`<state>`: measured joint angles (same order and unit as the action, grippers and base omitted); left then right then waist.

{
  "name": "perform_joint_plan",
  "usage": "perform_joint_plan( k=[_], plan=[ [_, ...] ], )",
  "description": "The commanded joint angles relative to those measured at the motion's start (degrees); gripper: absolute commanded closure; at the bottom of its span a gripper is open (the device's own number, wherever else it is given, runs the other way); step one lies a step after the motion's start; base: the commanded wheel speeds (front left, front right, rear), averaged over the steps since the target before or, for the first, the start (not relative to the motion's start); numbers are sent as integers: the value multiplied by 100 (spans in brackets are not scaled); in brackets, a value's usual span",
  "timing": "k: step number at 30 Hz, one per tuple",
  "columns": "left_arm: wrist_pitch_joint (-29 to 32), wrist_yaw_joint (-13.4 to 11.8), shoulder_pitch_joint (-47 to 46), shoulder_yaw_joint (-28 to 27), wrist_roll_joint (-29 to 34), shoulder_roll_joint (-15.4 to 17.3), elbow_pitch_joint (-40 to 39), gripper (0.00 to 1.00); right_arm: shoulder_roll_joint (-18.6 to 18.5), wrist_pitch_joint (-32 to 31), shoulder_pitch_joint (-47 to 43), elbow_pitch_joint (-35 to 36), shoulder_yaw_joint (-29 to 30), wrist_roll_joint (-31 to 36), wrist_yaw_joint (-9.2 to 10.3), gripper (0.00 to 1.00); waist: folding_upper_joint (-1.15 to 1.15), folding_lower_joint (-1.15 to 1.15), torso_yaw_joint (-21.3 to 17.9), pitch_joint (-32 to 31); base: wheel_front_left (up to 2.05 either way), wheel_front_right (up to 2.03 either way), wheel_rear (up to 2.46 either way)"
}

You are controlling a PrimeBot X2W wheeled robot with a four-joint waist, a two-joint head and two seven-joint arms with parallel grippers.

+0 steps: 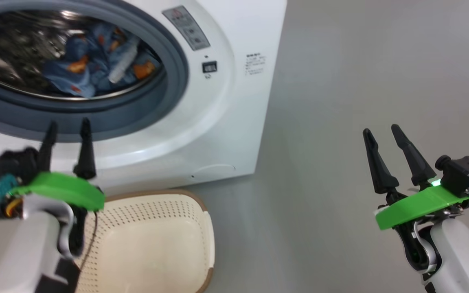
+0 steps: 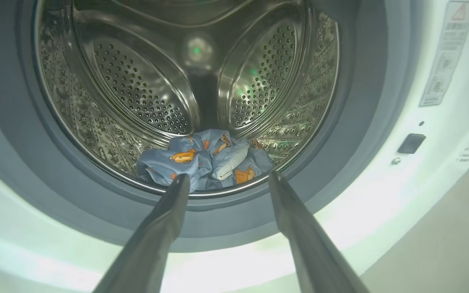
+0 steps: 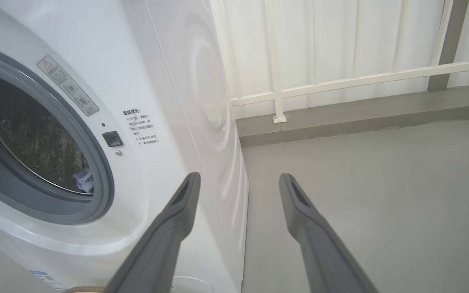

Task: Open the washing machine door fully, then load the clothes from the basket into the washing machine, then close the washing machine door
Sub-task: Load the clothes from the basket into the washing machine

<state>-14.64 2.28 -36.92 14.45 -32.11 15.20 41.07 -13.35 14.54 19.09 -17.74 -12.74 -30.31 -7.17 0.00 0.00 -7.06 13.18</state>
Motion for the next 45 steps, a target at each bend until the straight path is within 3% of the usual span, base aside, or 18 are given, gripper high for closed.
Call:
perform_joint_plan(
  k=[1,14,23,45],
  plan=[
    [-35,-60,102,-198,84,185,-234,0,-95,46,-86,105,-79,-69,-32,0,0,0,308,-388,0,0,0],
    [-35,-350,1920,-534,517,-92,-1798,0,-179,46,-516,4,-137,-143,-32,0,0,0,573,-1126,0,0,0],
    [-36,-532,2770,-632,589,-154,-2390,0,-242,46,-691,34,-145,-180,-32,0,0,0,609,-1353,0,0,0],
    [-36,-641,3110,-723,556,-199,-2914,0,-212,46,-738,6,-80,-32,-32,0,0,0,592,-1334,0,0,0]
  ],
)
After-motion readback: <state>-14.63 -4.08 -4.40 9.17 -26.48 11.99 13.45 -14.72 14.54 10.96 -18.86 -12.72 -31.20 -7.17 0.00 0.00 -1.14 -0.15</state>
